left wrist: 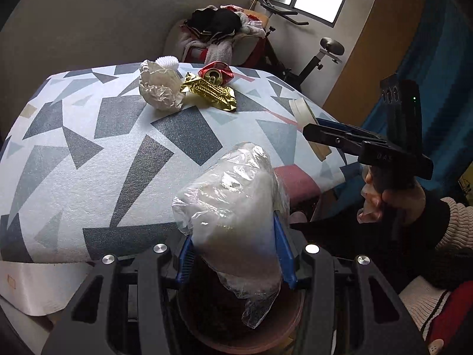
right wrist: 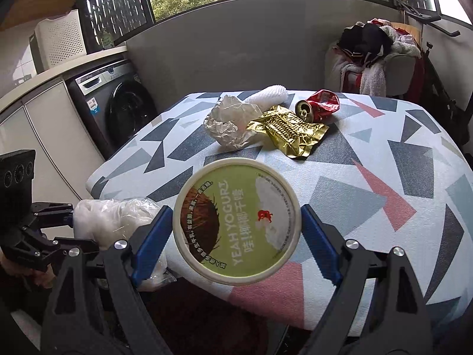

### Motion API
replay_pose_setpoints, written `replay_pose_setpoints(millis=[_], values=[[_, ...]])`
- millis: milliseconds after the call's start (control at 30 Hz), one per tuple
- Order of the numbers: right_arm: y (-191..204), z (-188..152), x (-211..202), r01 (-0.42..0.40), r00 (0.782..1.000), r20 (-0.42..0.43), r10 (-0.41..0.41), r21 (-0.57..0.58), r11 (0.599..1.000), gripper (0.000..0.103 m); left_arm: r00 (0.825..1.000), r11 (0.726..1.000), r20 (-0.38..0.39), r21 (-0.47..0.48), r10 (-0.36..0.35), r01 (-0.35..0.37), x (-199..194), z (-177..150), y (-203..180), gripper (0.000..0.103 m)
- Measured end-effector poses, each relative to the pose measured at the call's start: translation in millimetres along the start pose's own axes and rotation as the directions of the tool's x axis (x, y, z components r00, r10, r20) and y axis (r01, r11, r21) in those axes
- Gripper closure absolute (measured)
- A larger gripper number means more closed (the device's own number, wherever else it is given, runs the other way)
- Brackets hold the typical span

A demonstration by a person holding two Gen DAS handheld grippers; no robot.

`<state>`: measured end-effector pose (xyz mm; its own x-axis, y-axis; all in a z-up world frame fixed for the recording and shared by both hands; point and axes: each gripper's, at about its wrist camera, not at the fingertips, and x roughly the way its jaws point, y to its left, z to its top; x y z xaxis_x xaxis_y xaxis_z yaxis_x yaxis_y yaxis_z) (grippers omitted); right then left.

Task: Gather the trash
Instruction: 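Carry the white bag and yogurt cup over the bin and open both grippers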

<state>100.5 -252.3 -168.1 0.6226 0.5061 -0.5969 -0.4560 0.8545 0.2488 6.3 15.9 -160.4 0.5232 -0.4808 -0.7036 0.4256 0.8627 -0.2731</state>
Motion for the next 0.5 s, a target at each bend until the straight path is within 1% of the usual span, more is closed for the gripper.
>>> replay_pose_setpoints(millis=[133, 267, 367, 400, 433, 500], values=[[6, -13, -4, -0.003, 1.000, -0.010, 0.003, -0.007, 1.000, 0.018, 1.000, 1.000, -0.007, -0.017, -0.021, 0.021, 0, -20, -4, 0.056], [8, -25, -5, -0.006, 1.000, -0.026, 0.006, -0.002, 1.000, 0.018, 0.999, 0.999, -0.035, -0.010, -0.035, 0.035, 8, -33, -9, 0.054], [9, -31, -4, -0.005, 0.999, -0.039, 0.005, 0.002, 1.000, 0.018, 0.997, 0.997, -0.037, -0.030, -0.069, 0.068, 15, -37, -7, 0.047], [9, -33, -4, -0.005, 0.999, -0.044, 0.005, 0.003, 1.000, 0.018, 0.996, 0.996, -0.031, -0.040, -0.080, 0.079, 15, -36, -6, 0.041], [9, -35, -4, -0.005, 0.999, -0.048, 0.005, 0.002, 1.000, 0.018, 0.997, 0.996, -0.021, -0.046, -0.077, 0.076, 14, -35, -4, 0.037], [12, -39, -4, -0.004, 0.998, -0.058, 0.003, -0.006, 1.000, 0.018, 0.998, 0.997, -0.005, -0.047, -0.063, 0.063, 11, -32, -2, 0.036]])
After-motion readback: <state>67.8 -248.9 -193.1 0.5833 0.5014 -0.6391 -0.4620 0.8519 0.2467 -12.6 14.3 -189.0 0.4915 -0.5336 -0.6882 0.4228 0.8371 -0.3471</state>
